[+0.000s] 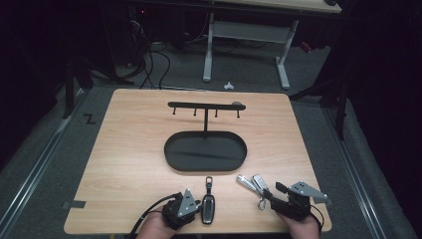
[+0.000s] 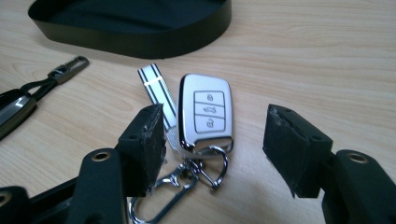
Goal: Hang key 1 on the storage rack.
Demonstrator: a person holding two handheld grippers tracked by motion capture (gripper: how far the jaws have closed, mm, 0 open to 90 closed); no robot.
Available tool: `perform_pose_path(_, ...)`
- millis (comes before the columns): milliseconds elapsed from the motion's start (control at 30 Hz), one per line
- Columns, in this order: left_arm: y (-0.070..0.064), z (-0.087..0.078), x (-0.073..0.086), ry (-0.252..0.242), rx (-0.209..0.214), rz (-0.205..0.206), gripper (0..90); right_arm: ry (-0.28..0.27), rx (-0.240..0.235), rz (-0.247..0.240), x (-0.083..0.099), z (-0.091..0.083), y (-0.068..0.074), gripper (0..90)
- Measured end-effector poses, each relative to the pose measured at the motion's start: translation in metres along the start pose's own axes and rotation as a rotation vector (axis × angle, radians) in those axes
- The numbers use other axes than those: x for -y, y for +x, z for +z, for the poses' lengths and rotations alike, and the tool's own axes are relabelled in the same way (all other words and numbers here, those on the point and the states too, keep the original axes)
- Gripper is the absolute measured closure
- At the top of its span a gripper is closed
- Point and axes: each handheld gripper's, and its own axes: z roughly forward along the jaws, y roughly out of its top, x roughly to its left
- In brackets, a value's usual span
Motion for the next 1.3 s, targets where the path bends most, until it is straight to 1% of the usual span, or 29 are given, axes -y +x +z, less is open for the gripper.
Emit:
perform_pose_path(100, -0.006, 0.010, -0.008, -0.011, 0.029, 0.010, 76.4, 0.006, 0.018, 0.003, 0.004, -0.003, 0.001, 38.6)
perform_pose_path(167, -0.009, 0.015, -0.013, -0.014, 0.034, 0.027, 73.6, 0.007, 0.021, 0.004, 0.006, -0.004, 0.002, 37.9)
perform_pose_path(200, -0.010, 0.017, -0.015, -0.018, 0.033, 0.033, 70.0, 0.008, 0.022, -0.005, 0.007, -0.005, 0.004, 36.7)
perform_pose_path(267, -0.008, 0.017, -0.017, -0.035, 0.018, 0.026, 68.3, 0.010, 0.021, -0.012, 0.008, -0.006, 0.006, 35.9)
perform_pose_path(367, 0.001, 0.012, -0.016, -0.068, -0.015, -0.008, 63.4, 0.010, 0.011, -0.038, 0.008, -0.005, 0.014, 35.1)
perform_pose_path(433, 0.007, 0.007, -0.013, -0.085, -0.045, -0.031, 58.6, 0.011, -0.012, -0.062, 0.007, -0.003, 0.021, 36.6)
perform_pose_path(467, 0.012, 0.005, -0.011, -0.091, -0.061, -0.048, 53.2, 0.016, -0.035, -0.078, 0.005, -0.001, 0.027, 37.7)
perform_pose_path(500, 0.017, 0.001, -0.009, -0.095, -0.079, -0.069, 53.2, 0.016, -0.035, -0.078, 0.005, -0.001, 0.027, 37.7)
perform_pose_path(533, 0.022, -0.002, -0.007, -0.099, -0.097, -0.092, 50.4, 0.022, -0.052, -0.089, 0.004, 0.001, 0.031, 37.8)
perform_pose_path(567, 0.024, -0.004, -0.005, -0.099, -0.106, -0.102, 47.3, 0.027, -0.062, -0.100, 0.003, 0.003, 0.035, 38.6)
perform_pose_path(600, 0.027, -0.006, -0.003, -0.105, -0.118, -0.119, 44.8, 0.030, -0.082, -0.113, 0.001, 0.005, 0.041, 41.1)
perform_pose_path(633, 0.031, -0.011, 0.001, -0.109, -0.129, -0.141, 43.8, 0.028, -0.091, -0.124, -0.001, 0.007, 0.044, 42.3)
perform_pose_path(667, 0.033, -0.013, 0.004, -0.108, -0.136, -0.148, 43.0, 0.025, -0.099, -0.127, -0.002, 0.008, 0.046, 43.6)
perform_pose_path(733, 0.036, -0.018, 0.009, -0.110, -0.155, -0.161, 42.0, 0.017, -0.120, -0.140, -0.005, 0.010, 0.052, 45.5)
perform_pose_path(767, 0.036, -0.018, 0.009, -0.110, -0.155, -0.161, 41.8, 0.014, -0.131, -0.148, -0.007, 0.012, 0.055, 47.2)
perform_pose_path(800, 0.038, -0.024, 0.014, -0.108, -0.173, -0.173, 41.5, 0.015, -0.142, -0.155, -0.008, 0.014, 0.058, 48.6)
perform_pose_path(833, 0.038, -0.024, 0.014, -0.108, -0.173, -0.173, 41.3, 0.015, -0.142, -0.155, -0.008, 0.014, 0.058, 48.6)
perform_pose_path(867, 0.039, -0.028, 0.017, -0.108, -0.184, -0.182, 41.1, 0.023, -0.160, -0.174, -0.012, 0.020, 0.066, 51.2)
perform_pose_path(900, 0.041, -0.034, 0.023, -0.110, -0.201, -0.194, 40.8, 0.027, -0.170, -0.178, -0.013, 0.023, 0.069, 53.7)
perform_pose_path(933, 0.041, -0.034, 0.023, -0.110, -0.201, -0.194, 40.7, 0.027, -0.170, -0.178, -0.013, 0.023, 0.069, 53.7)
perform_pose_path(967, 0.042, -0.037, 0.026, -0.111, -0.209, -0.201, 40.7, 0.028, -0.181, -0.187, -0.014, 0.025, 0.073, 56.2)
perform_pose_path(1000, 0.043, -0.040, 0.029, -0.110, -0.217, -0.208, 40.7, 0.035, -0.208, -0.204, -0.017, 0.031, 0.080, 58.1)
perform_pose_path(1067, 0.046, -0.048, 0.037, -0.108, -0.235, -0.230, 40.7, 0.050, -0.235, -0.216, -0.019, 0.037, 0.088, 62.8)
perform_pose_path(1100, 0.046, -0.048, 0.037, -0.108, -0.235, -0.230, 40.7, 0.050, -0.235, -0.216, -0.019, 0.037, 0.088, 62.8)
perform_pose_path(1133, 0.048, -0.051, 0.040, -0.109, -0.243, -0.241, 40.7, 0.054, -0.243, -0.222, -0.019, 0.039, 0.091, 65.0)
perform_pose_path(1167, 0.049, -0.053, 0.042, -0.108, -0.249, -0.248, 40.7, 0.067, -0.258, -0.230, -0.020, 0.043, 0.095, 66.0)
perform_pose_path(1200, 0.049, -0.055, 0.044, -0.110, -0.254, -0.253, 40.7, 0.085, -0.286, -0.242, -0.020, 0.048, 0.099, 67.7)
perform_pose_path(1233, 0.050, -0.057, 0.046, -0.110, -0.257, -0.257, 40.7, 0.085, -0.286, -0.242, -0.020, 0.048, 0.099, 67.7)
perform_pose_path(1300, 0.050, -0.060, 0.048, -0.115, -0.265, -0.264, 40.7, 0.100, -0.304, -0.250, -0.020, 0.051, 0.102, 68.7)
